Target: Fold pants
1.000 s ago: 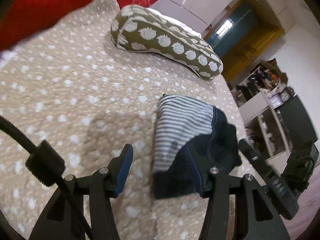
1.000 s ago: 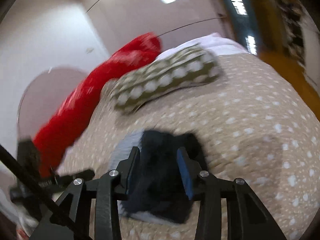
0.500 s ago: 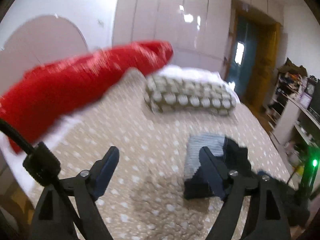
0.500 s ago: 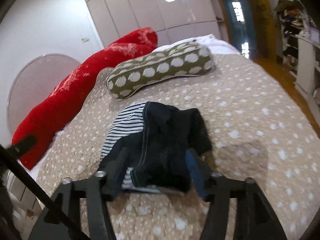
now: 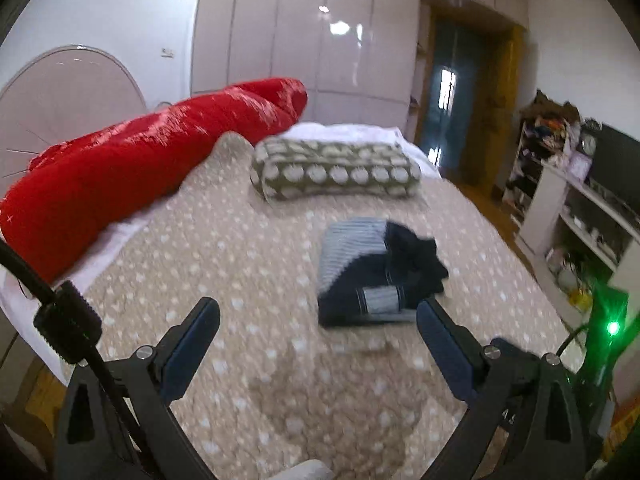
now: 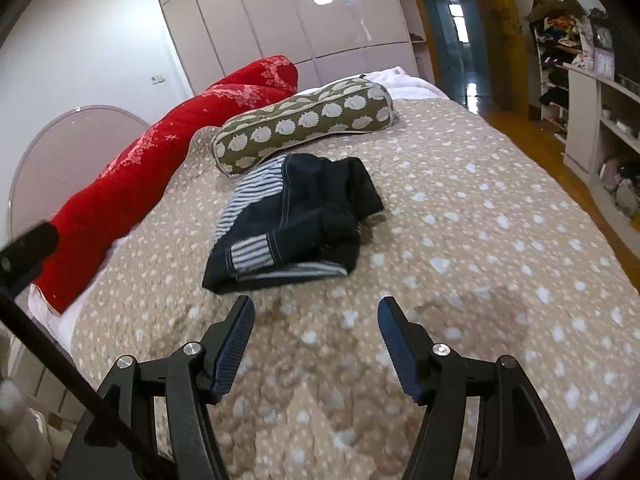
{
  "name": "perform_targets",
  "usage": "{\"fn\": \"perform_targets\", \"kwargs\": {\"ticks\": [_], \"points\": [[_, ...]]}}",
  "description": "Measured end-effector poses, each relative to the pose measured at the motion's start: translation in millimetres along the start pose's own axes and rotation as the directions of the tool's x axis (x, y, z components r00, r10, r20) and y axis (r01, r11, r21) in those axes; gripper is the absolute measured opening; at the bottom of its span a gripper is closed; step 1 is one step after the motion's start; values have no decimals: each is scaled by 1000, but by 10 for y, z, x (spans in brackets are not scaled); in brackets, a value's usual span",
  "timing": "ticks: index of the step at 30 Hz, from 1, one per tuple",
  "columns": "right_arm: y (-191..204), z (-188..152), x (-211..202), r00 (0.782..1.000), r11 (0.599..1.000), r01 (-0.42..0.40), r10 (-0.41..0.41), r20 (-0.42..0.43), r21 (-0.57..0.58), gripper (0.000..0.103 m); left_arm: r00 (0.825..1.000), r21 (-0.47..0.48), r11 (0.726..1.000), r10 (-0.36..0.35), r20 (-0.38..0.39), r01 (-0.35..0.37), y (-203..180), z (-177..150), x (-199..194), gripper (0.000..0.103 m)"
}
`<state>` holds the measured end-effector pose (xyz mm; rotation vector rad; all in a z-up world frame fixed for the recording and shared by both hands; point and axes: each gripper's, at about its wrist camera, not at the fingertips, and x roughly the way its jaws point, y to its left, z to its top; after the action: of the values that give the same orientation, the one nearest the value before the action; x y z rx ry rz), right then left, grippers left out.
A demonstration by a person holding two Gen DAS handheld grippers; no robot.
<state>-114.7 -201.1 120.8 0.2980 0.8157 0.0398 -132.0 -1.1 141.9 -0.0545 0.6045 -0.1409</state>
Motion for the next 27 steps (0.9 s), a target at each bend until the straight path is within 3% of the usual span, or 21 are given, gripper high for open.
{"fn": "perform_targets", "kwargs": {"ticks": [5, 16, 27], "points": [[16, -86, -76, 999, 999, 34, -34, -9, -20, 69, 998, 9, 999, -31, -59, 32, -89, -153, 21, 98], [151, -215, 14, 995, 991, 81, -86, -45, -103, 72, 988, 11, 1000, -25, -151, 27, -117, -294, 237, 98], [126, -236, 53, 992, 991, 100, -106, -63, -88, 72, 984, 7, 1000, -23, -179, 24, -89, -342, 299, 98]]}}
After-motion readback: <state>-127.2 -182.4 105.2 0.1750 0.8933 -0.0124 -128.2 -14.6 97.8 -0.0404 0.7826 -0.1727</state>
